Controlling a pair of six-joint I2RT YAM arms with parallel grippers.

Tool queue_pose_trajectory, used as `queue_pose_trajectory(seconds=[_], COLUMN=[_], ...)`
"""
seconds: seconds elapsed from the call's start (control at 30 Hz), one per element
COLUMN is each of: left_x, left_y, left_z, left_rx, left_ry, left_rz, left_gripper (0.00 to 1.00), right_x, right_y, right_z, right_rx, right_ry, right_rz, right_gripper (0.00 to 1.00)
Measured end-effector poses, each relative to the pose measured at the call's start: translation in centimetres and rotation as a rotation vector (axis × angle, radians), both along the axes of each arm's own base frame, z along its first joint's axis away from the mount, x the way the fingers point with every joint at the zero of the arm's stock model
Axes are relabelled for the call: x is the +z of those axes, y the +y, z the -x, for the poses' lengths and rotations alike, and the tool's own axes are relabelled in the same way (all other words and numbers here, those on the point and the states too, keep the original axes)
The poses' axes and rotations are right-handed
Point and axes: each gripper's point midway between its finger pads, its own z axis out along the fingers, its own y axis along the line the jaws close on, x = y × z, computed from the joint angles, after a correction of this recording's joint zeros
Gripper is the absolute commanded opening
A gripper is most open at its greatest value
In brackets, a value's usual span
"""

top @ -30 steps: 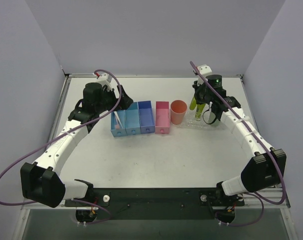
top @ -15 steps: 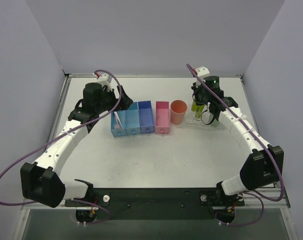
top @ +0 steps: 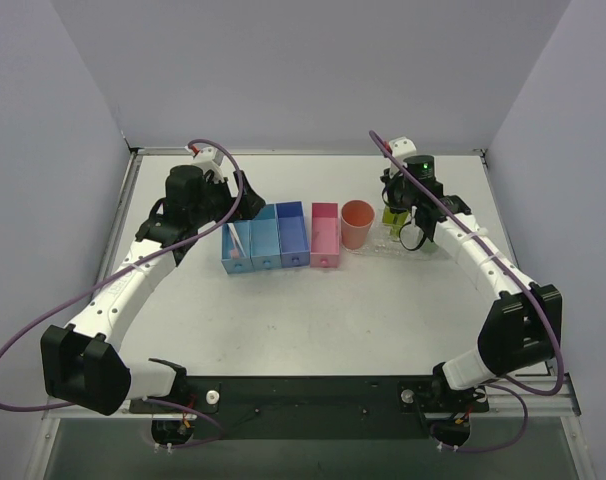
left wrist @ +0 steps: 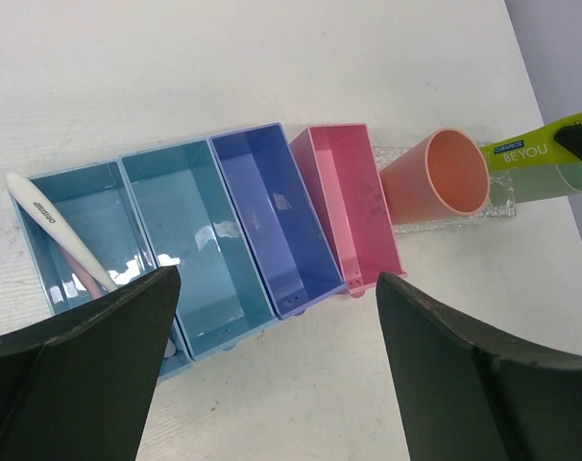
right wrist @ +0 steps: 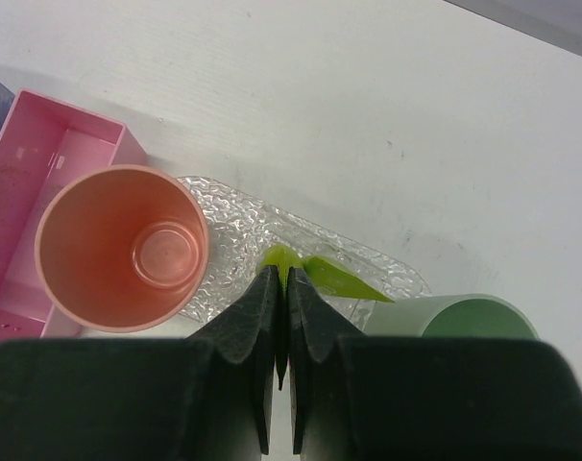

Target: Prepare toiletry sets of a toothbrush and toothpaste on the tray

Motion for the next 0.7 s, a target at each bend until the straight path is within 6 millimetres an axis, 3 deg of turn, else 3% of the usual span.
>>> queue_pose_trajectory(seconds=[0.27, 0.7], left_x=[0.0, -0.2], left_y=[0.2, 0.2], left_z=[-0.1, -0.2], left_rx=[0.004, 0.005], left_ry=[0.001, 0.006], left_rz=[0.000, -0.001], left_gripper=[0.94, 0.94], right_x=[-0.7, -3.9], right_y=[0.1, 0.0], right_z=[-0.3, -0.5], right_rx=[-0.005, -0.013], right_ry=[0.000, 0.049], right_rz=[-0.007, 0.009], right_gripper=[0.00, 0.02])
